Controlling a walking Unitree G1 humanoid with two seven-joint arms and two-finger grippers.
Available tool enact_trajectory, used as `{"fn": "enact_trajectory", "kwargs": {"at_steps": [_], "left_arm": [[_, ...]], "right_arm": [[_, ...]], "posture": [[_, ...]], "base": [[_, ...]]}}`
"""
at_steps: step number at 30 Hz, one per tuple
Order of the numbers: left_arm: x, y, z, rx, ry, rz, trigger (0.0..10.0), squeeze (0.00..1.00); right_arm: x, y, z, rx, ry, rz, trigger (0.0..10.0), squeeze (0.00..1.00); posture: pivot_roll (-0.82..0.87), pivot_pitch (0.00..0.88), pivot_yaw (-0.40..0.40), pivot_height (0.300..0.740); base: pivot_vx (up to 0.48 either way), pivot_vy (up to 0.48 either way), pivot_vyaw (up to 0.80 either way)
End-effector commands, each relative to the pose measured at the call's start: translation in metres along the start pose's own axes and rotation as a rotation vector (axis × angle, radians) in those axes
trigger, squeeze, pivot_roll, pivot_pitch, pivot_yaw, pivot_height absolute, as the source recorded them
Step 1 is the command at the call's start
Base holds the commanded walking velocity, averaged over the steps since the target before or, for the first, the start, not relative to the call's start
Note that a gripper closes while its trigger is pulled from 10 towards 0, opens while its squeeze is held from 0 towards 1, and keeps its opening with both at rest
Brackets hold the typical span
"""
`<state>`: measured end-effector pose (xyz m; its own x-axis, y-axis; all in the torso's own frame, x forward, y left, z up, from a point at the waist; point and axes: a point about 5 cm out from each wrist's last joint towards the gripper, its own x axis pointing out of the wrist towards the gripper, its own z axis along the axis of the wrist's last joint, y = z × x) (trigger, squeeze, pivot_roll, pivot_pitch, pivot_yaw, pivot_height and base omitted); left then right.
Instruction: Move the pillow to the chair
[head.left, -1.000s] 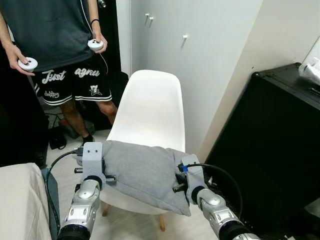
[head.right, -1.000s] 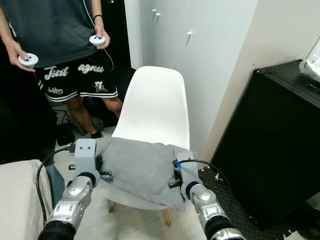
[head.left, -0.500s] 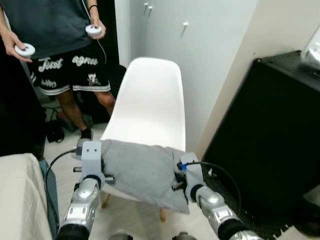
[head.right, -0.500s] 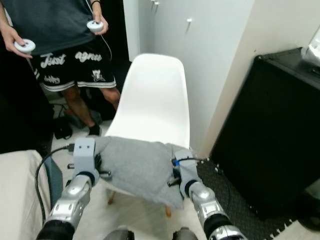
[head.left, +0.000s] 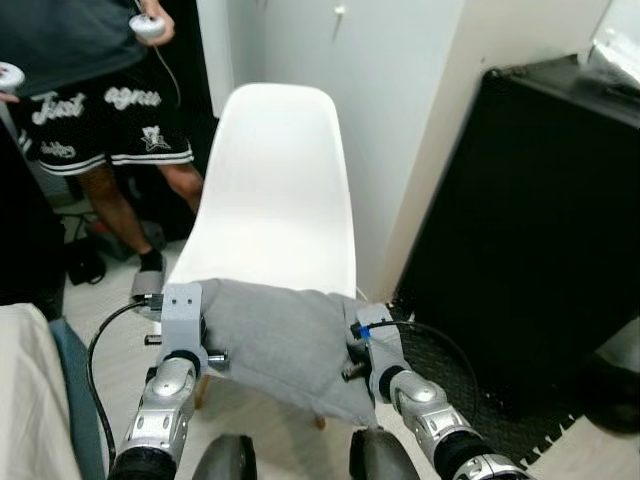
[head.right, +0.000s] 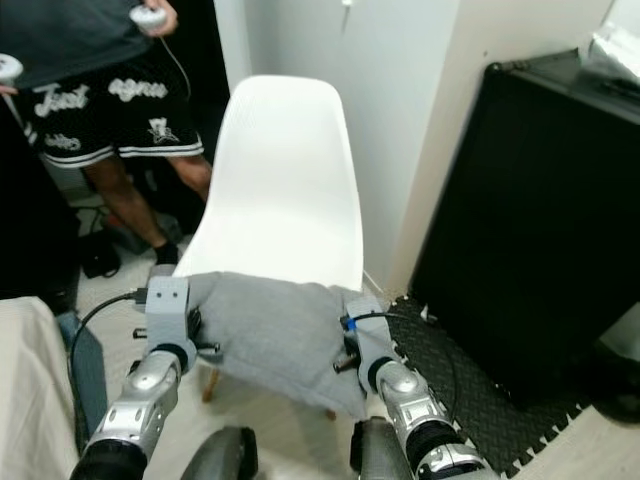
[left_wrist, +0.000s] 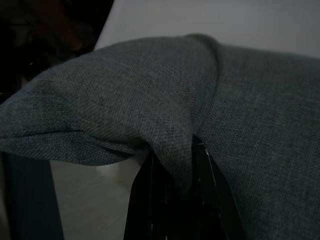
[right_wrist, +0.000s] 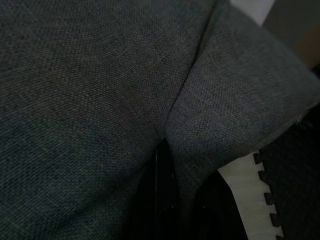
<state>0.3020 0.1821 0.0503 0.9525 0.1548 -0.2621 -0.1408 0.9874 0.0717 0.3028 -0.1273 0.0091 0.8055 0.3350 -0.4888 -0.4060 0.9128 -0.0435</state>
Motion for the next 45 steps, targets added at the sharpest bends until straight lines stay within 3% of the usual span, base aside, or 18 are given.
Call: {"fn": "enact_trajectory", "kwargs": {"at_steps": [1, 14, 19, 29, 32, 36, 40, 41, 42, 45], "left_arm": [[0.001, 0.0, 0.007, 0.009, -0.031, 0.002, 10.0, 0.0], [-0.004, 0.001, 0.002, 0.02, -0.029, -0.002, 10.0, 0.0], [-0.004, 0.002, -0.002, 0.032, -0.015, 0.007, 10.0, 0.0], [0.02, 0.0, 0.016, 0.071, -0.033, 0.022, 10.0, 0.0], [0.023, 0.001, 0.02, 0.066, -0.037, 0.026, 10.0, 0.0], [0.037, -0.001, 0.042, 0.022, -0.059, 0.024, 10.0, 0.0], [0.039, -0.005, 0.047, -0.005, -0.065, -0.008, 10.0, 0.0], [0.039, -0.006, 0.046, -0.006, -0.066, -0.013, 10.0, 0.11], [0.039, -0.006, 0.046, -0.008, -0.067, -0.014, 10.0, 1.0], [0.037, -0.008, 0.042, -0.033, -0.073, -0.033, 10.0, 1.0]], "right_arm": [[0.002, 0.001, 0.004, -0.025, -0.005, 0.007, 10.0, 0.0], [0.0, 0.004, 0.001, -0.042, -0.004, 0.049, 10.0, 0.0], [0.002, 0.002, 0.003, -0.096, 0.008, 0.049, 10.0, 0.0], [0.015, -0.006, 0.049, -0.108, -0.061, 0.002, 10.0, 0.0], [0.016, -0.005, 0.053, -0.118, -0.064, 0.002, 10.0, 0.0], [0.021, -0.003, 0.076, -0.178, -0.091, 0.014, 10.0, 0.0], [0.022, 0.0, 0.084, -0.161, -0.113, 0.037, 10.0, 0.0], [0.022, 0.001, 0.085, -0.146, -0.116, 0.047, 10.0, 0.14], [0.022, 0.001, 0.085, -0.142, -0.116, 0.053, 10.0, 1.0], [0.022, 0.004, 0.082, -0.134, -0.111, 0.081, 10.0, 1.0]], "posture": [[0.01, 0.089, -0.061, 0.606], [0.01, 0.094, -0.063, 0.581], [0.01, 0.112, -0.068, 0.581], [0.03, 0.183, -0.097, 0.581], [0.03, 0.189, -0.1, 0.581], [0.04, 0.195, -0.112, 0.581], [0.04, 0.195, -0.112, 0.581], [0.04, 0.187, -0.11, 0.581], [0.04, 0.187, -0.11, 0.581], [0.04, 0.182, -0.106, 0.581]], "base": [[0.0, 0.0, 0.0], [0.0, 0.0, 0.0], [0.0, 0.0, 0.0], [0.0, 0.0, 0.0], [0.0, 0.0, 0.0], [0.0, 0.0, 0.0], [0.0, 0.0, 0.0], [0.0, 0.0, 0.0], [0.0, 0.0, 0.0], [0.0, 0.0, 0.0]]}}
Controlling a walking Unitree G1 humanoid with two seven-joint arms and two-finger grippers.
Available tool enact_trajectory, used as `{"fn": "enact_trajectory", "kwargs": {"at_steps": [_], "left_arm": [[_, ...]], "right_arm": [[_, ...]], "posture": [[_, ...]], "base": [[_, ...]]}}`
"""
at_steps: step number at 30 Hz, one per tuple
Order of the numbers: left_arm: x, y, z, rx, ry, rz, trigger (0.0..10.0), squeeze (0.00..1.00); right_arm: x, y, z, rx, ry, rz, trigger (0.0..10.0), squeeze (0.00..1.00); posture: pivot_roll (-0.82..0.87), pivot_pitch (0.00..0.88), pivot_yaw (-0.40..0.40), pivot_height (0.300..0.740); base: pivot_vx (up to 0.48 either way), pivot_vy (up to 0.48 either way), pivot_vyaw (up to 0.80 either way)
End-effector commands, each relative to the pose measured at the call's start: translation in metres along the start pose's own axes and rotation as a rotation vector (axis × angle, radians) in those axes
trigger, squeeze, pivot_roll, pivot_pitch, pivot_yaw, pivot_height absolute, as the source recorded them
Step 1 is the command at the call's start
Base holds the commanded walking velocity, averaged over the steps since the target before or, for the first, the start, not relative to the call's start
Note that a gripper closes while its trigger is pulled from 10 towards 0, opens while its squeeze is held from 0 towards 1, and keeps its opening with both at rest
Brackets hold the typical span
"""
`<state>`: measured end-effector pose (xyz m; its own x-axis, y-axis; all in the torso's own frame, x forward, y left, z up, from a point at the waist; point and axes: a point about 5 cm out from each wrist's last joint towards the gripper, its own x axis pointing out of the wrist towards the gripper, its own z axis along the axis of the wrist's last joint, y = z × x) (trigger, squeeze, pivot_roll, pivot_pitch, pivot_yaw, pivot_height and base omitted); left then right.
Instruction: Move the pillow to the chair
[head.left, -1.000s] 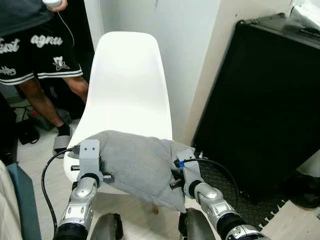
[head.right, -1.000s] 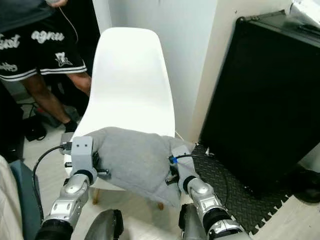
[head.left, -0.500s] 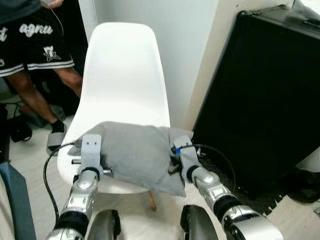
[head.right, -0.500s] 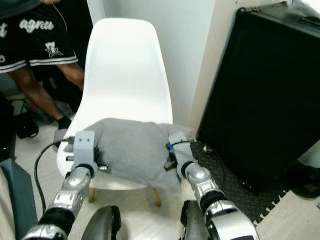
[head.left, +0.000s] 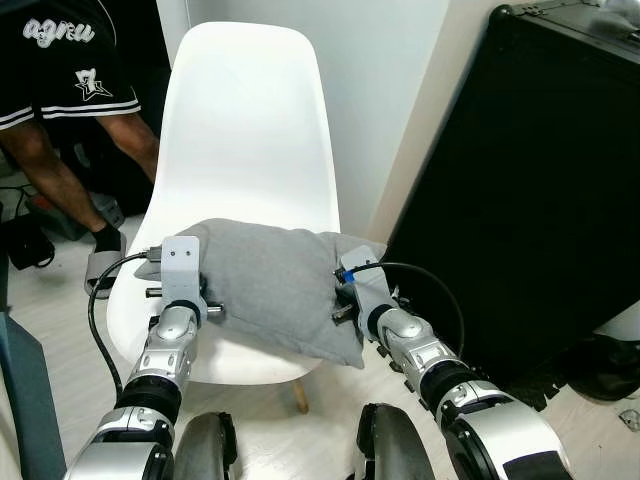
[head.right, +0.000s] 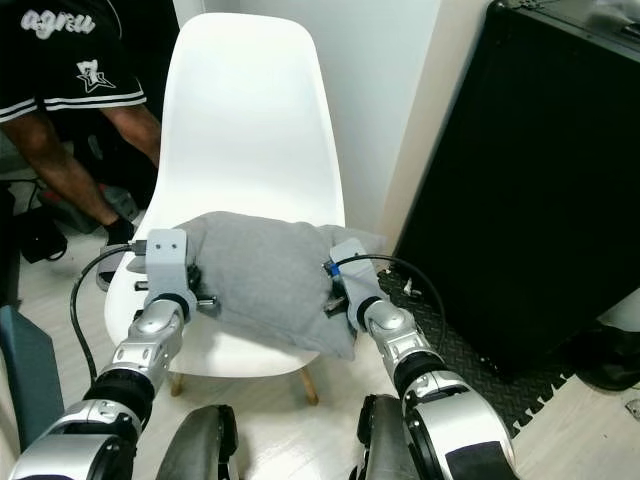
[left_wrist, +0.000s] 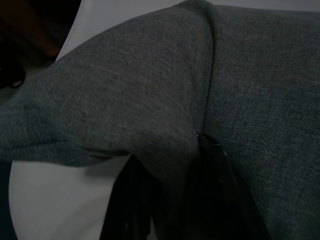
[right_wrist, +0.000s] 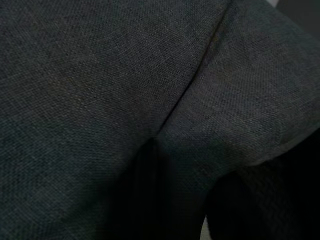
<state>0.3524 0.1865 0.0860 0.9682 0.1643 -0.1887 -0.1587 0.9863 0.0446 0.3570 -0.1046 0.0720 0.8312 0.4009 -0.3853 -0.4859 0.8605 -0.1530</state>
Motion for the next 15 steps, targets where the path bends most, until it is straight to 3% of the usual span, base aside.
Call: {"fn": "enact_trajectory", "kwargs": {"at_steps": [1, 8, 12, 15], "left_arm": [[-0.004, -0.008, -0.008, -0.01, 0.004, -0.053, 10.0, 1.0], [-0.007, -0.006, -0.016, -0.022, 0.011, -0.079, 10.0, 1.0], [-0.016, 0.003, -0.026, -0.022, 0.01, -0.121, 10.0, 1.0], [-0.021, 0.002, -0.031, -0.017, 0.014, -0.157, 10.0, 1.0]], "right_arm": [[0.001, 0.008, -0.002, 0.005, 0.009, 0.047, 10.0, 1.0], [-0.002, 0.003, -0.01, 0.009, 0.019, 0.048, 10.0, 1.0], [-0.016, -0.005, -0.041, -0.067, 0.121, 0.095, 10.0, 1.0], [-0.02, -0.007, -0.05, -0.094, 0.16, 0.111, 10.0, 1.0]], "posture": [[0.04, 0.182, -0.106, 0.581], [0.05, 0.164, -0.103, 0.581], [0.05, 0.143, -0.096, 0.581], [0.05, 0.138, -0.094, 0.581]], "base": [[0.0, 0.0, 0.0], [0.0, 0.0, 0.0], [0.0, 0.0, 0.0], [0.0, 0.0, 0.0]]}}
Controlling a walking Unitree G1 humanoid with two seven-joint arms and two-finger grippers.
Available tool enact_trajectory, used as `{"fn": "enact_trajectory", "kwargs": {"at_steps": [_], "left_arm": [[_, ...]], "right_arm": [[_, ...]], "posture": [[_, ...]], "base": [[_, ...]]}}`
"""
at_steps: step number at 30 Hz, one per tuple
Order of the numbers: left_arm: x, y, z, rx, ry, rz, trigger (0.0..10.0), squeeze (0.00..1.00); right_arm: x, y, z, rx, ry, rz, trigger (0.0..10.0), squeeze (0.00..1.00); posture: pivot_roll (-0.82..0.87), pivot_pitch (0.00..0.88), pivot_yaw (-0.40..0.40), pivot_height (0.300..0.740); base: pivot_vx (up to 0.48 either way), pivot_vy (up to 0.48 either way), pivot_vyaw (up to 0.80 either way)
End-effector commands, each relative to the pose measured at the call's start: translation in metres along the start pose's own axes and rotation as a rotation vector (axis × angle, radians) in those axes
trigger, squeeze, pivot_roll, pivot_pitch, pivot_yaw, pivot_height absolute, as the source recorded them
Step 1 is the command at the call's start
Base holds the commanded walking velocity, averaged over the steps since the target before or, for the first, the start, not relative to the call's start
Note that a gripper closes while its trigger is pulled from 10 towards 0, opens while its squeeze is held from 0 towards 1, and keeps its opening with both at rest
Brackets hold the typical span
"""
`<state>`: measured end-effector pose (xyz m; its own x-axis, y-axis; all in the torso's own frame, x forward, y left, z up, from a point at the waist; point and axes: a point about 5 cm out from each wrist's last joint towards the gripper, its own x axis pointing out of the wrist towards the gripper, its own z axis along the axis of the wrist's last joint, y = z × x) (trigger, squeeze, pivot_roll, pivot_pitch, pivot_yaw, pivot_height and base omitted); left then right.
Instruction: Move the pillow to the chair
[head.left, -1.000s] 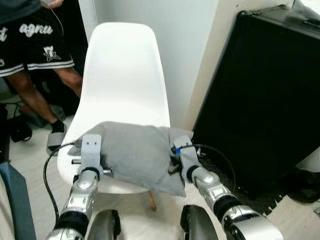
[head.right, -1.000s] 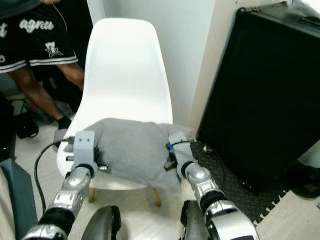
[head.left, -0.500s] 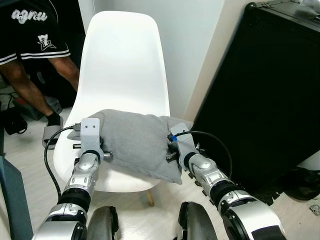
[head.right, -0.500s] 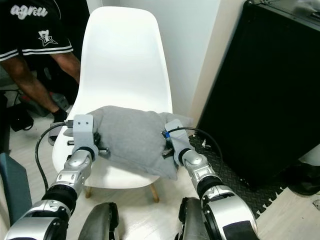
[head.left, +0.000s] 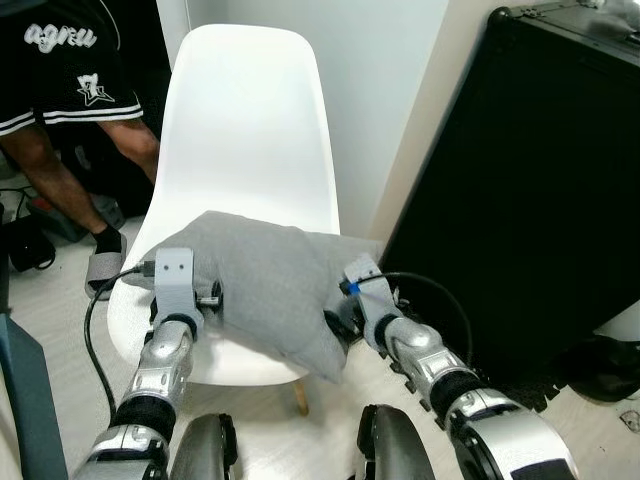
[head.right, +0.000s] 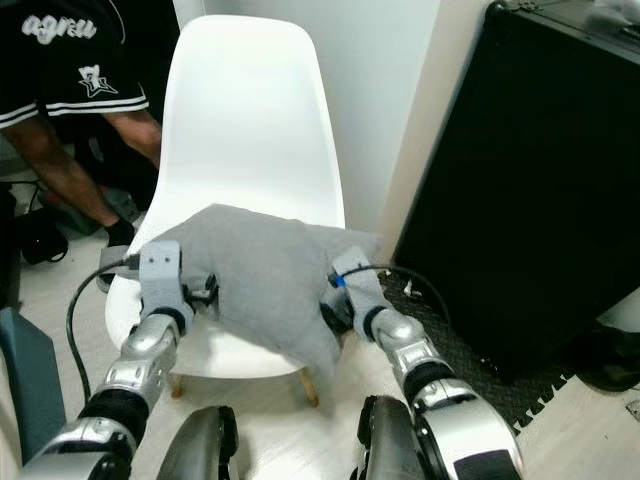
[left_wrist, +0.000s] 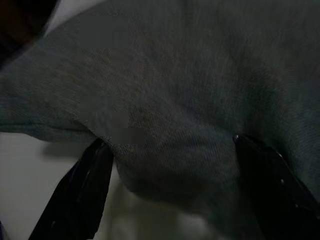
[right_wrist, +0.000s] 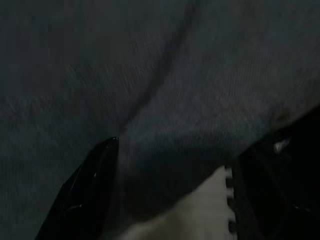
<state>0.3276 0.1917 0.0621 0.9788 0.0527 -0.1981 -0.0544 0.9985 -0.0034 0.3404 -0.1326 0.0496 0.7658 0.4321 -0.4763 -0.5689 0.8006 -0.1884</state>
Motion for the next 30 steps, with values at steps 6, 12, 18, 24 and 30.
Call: {"fn": "enact_trajectory", "kwargs": {"at_steps": [6, 12, 18, 24, 30], "left_arm": [[-0.031, -0.004, -0.023, 0.046, 0.008, -0.173, 10.0, 1.0], [-0.061, 0.008, -0.03, -0.004, 0.002, -0.271, 10.0, 1.0], [-0.066, 0.029, -0.018, -0.068, -0.052, -0.153, 10.0, 0.23], [-0.042, 0.035, 0.019, -0.12, -0.174, 0.108, 10.0, 0.0], [-0.031, 0.002, 0.022, 0.007, -0.147, 0.037, 10.0, 0.0]], "right_arm": [[-0.016, -0.002, -0.041, -0.077, 0.132, 0.054, 10.0, 0.0], [-0.023, -0.003, -0.048, -0.056, 0.094, 0.059, 10.0, 0.0], [-0.025, -0.022, -0.034, 0.097, -0.039, -0.123, 10.0, 0.0], [-0.027, -0.034, -0.023, 0.325, -0.18, -0.4, 10.0, 0.0], [-0.023, -0.022, -0.017, 0.413, -0.258, -0.391, 10.0, 0.0]], "posture": [[0.03, 0.112, -0.078, 0.581], [0.04, 0.1, -0.076, 0.581], [0.04, 0.089, -0.08, 0.581], [0.03, 0.058, -0.082, 0.581], [0.01, 0.043, -0.062, 0.581]], "base": [[0.0, 0.0, 0.0], [0.0, 0.0, 0.0], [0.0, 0.0, 0.0], [0.0, 0.0, 0.0], [0.0, 0.0, 0.0]]}}
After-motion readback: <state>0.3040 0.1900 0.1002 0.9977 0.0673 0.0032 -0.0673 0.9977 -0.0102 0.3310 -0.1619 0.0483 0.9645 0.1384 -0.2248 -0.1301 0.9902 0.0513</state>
